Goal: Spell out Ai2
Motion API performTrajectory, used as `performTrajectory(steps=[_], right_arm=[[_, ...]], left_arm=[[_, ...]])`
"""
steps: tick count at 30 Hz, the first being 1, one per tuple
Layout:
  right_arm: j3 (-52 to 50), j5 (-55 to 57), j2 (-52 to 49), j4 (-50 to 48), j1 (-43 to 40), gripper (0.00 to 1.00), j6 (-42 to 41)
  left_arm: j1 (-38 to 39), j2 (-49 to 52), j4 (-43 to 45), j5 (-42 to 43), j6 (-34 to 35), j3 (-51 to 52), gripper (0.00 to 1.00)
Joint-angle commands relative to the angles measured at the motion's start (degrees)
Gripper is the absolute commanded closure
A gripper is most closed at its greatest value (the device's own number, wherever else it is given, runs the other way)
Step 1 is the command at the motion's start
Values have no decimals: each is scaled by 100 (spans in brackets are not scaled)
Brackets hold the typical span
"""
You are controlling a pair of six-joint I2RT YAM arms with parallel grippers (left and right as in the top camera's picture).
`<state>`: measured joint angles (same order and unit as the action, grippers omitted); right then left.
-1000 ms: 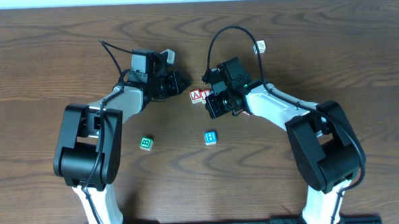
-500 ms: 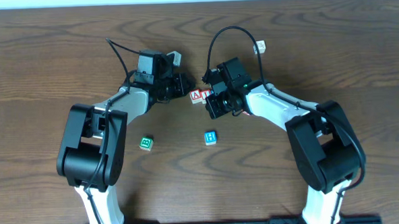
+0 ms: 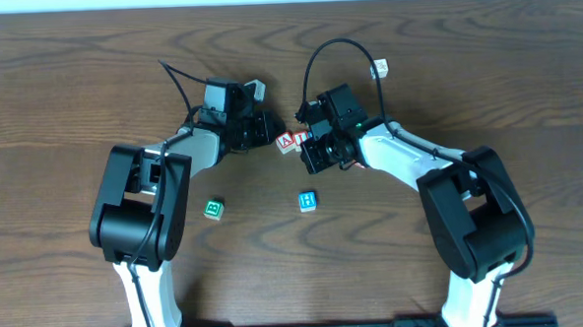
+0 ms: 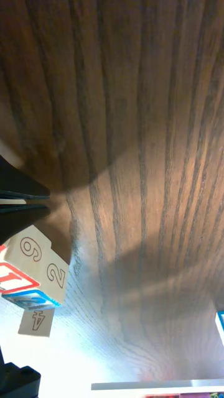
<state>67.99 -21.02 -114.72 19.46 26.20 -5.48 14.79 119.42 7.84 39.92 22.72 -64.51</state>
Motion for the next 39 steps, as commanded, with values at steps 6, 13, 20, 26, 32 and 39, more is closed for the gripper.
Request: performTrajectory(steps=[6, 13, 20, 26, 32, 39], right_arm=[[-20, -44, -81, 7, 46, 99, -46], [-20, -44, -81, 7, 46, 99, -2], [-20, -44, -81, 7, 46, 99, 39], [-20, -44, -81, 7, 46, 99, 39], [-20, -44, -81, 7, 46, 99, 39], [-20, -44, -81, 7, 46, 99, 39]], left_arm=[[-13, 85, 4, 92, 0, 11, 94], [-13, 85, 13, 317, -52, 11, 94], [-13, 85, 11, 389, -92, 11, 94], [-11, 85, 13, 474, -107, 11, 94], [-11, 85, 13, 516, -105, 11, 94], [-11, 85, 15, 514, -103, 11, 94]])
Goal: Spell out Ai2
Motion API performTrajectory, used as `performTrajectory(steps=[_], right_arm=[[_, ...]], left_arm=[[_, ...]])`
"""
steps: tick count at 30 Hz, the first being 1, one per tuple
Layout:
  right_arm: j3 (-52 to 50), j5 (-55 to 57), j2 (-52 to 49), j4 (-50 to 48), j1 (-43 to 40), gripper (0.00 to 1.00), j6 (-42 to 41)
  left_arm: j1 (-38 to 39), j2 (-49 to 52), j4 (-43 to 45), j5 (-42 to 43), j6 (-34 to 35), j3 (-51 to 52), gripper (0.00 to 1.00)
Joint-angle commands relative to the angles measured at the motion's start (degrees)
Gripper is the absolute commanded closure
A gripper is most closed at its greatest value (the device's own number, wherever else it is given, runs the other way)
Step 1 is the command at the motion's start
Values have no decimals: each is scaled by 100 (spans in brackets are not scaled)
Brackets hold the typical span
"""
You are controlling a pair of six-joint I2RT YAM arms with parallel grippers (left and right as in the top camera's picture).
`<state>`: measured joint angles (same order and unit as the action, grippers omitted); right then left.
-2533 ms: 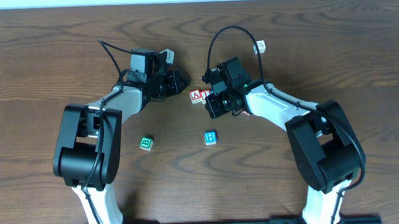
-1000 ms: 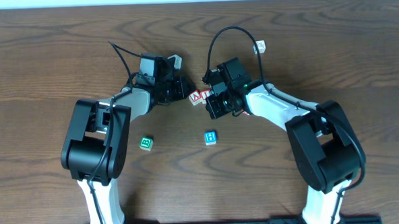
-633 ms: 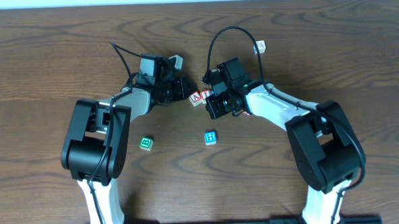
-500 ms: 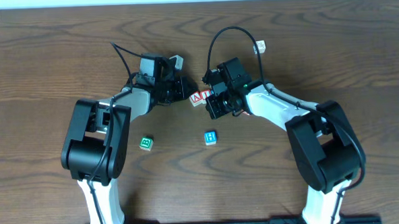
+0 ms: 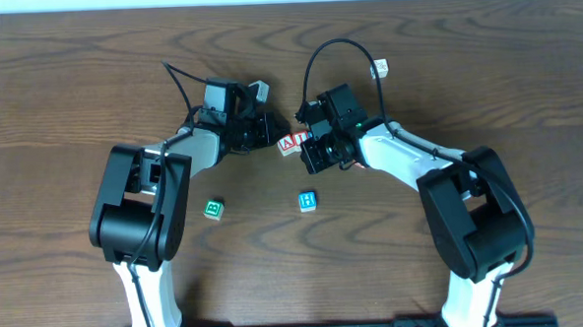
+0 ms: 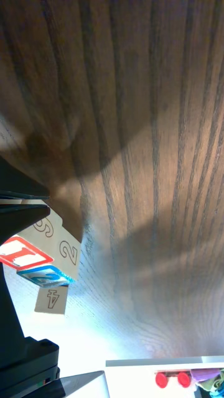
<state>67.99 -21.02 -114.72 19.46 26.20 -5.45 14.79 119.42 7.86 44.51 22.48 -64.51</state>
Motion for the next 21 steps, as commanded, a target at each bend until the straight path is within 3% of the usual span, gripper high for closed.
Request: performTrajectory(steps=[1, 14, 21], right_arm=[[-20, -44, -79, 7, 46, 99, 37], [765, 304, 848, 1322, -236, 99, 426], [815, 1012, 2122, 1451, -870, 99, 424]], left_arm=[[-11, 85, 13, 55, -79, 11, 94], [-691, -46, -136, 546, -127, -518, 94], [-774, -1038, -1394, -181, -872, -992, 94]])
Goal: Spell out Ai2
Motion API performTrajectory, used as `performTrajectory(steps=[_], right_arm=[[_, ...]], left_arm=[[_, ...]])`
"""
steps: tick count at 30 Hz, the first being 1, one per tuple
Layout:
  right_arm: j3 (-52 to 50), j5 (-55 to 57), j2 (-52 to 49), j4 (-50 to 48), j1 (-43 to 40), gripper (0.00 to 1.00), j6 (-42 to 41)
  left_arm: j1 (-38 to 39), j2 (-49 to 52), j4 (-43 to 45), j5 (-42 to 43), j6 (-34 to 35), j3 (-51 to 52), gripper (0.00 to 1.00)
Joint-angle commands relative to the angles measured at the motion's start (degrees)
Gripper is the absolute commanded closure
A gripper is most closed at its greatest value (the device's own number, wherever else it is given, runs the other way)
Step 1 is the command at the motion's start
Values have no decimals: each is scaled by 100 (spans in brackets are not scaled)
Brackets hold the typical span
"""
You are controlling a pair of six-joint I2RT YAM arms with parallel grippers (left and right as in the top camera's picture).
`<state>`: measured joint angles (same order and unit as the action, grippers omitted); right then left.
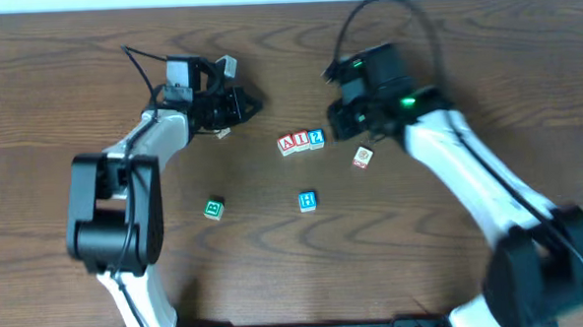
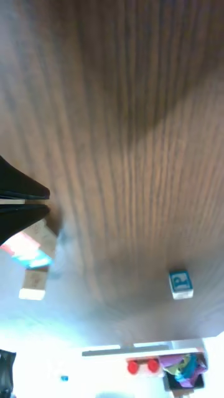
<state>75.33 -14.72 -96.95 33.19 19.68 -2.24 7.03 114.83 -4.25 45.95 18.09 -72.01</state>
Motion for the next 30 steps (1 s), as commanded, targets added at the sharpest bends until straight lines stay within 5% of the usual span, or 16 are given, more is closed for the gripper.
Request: performTrajectory(steps=[1, 13, 14, 15, 16, 17, 18, 30], right_arm=[[81, 380, 442, 136, -308, 99, 103], [83, 380, 1532, 772, -649, 97, 61], [81, 380, 1773, 848, -649, 78, 61], [81, 380, 2055, 951, -654, 57, 59], [81, 378, 2330, 1040, -654, 5, 59], [81, 378, 2533, 1113, -651, 1, 57], [81, 378, 2750, 1185, -649, 1, 57], [81, 378, 3932, 2094, -643, 1, -28]], left_arm=[[2, -750, -354, -452, -442, -240, 94], [15, -2855, -2699, -1674, -1189, -240, 94], [15, -3150, -2813, -1674, -1316, -240, 90], [15, -3451, -2896, -1674, -1342, -240, 71], [15, -3783, -2966, -1665, -1342, -240, 49], [15, -4019, -3003, -1655, -1342, -240, 16], [15, -4297, -3034, -1655, -1340, -240, 5], [15, -5635, -3244, -1655, -1340, -240, 5]])
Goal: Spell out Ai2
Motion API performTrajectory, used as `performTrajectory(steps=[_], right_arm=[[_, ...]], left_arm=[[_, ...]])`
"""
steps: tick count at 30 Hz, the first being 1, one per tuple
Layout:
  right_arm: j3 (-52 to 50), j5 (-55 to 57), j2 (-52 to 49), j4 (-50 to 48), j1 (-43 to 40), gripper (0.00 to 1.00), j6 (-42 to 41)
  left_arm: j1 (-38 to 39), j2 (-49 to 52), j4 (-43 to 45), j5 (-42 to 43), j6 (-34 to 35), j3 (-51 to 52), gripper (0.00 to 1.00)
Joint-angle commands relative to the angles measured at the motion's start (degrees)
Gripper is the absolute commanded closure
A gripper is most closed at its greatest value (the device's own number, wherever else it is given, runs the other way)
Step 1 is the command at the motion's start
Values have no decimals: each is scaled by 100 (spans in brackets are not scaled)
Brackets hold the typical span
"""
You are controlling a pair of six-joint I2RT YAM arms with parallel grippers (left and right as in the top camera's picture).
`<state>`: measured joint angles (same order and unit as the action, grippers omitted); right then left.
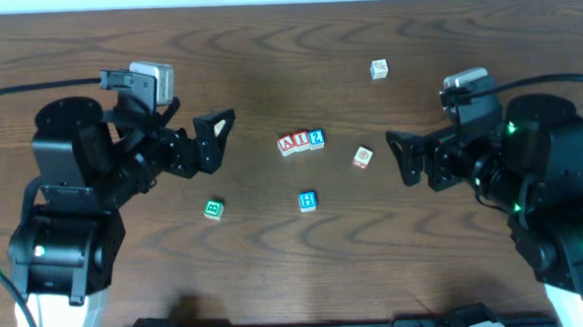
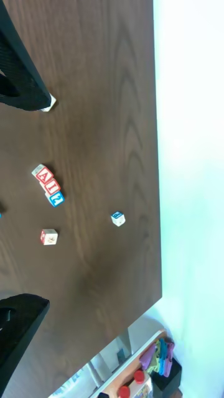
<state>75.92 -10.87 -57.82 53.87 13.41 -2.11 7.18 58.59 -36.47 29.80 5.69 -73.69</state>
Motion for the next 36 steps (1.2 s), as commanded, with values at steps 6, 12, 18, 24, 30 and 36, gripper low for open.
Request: performTrajectory(steps=[6, 12, 18, 24, 30, 36], right_arm=[[20, -7, -83, 76, -15, 1, -42], [20, -7, -170, 170, -17, 1, -42], [20, -7, -181, 173, -15, 1, -42], [20, -7, -181, 173, -15, 1, -42], [20, -7, -181, 173, -15, 1, -42], [20, -7, -181, 173, -15, 1, -42]], left_arm=[[0, 2, -153, -50, -109, -70, 5], [-7, -234, -1150, -1368, -767, -31, 5], [-103, -1268, -802, -2229, -1488, 1309, 4], [-741, -2837, 339, -2365, -1034, 3552, 5], [-1132, -3917, 557, -2586, -546, 4719, 5], [-1176, -4660, 767, -2686, -544, 5604, 5]])
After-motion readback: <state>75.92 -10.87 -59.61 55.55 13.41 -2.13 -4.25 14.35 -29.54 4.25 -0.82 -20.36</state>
